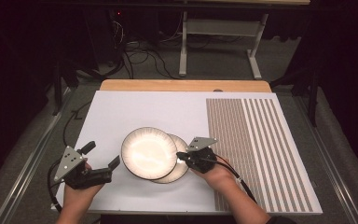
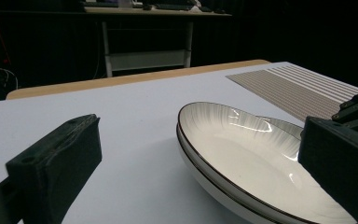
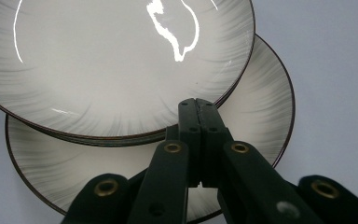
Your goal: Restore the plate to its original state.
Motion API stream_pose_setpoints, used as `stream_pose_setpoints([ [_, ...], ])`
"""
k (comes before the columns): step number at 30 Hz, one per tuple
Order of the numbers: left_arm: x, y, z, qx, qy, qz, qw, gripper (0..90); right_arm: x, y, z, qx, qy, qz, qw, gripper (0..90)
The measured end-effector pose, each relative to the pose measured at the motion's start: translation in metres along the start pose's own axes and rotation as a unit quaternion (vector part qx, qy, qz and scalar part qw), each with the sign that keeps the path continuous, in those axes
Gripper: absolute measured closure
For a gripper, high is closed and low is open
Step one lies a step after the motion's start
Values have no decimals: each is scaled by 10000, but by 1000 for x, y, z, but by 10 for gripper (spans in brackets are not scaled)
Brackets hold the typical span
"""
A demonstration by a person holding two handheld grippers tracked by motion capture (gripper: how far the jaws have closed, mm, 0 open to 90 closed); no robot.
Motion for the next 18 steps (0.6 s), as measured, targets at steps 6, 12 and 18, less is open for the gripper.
stream_pose_setpoints([
  [6, 0, 0, 0, -17, 11, -6, 10000, 0, -1, 0, 0, -2, 28, 17, 10000, 900],
  [12, 0, -1, 0, -31, 2, -11, 10000, 0, -1, -1, 0, -4, 29, 15, 10000, 900],
  [18, 0, -1, 0, -29, 5, -11, 10000, 2, -1, -1, 0, -6, 28, 10, 10000, 900],
])
Point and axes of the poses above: each handheld gripper's, and its own axes: z roughly backward along the jaws, x roughly out of its underside, y roughly to its right, the point moved 3 cm from there along -z, roughly forward along the jaws, and after that the axes turned 3 degrees about -y, right-handed, at the moved point
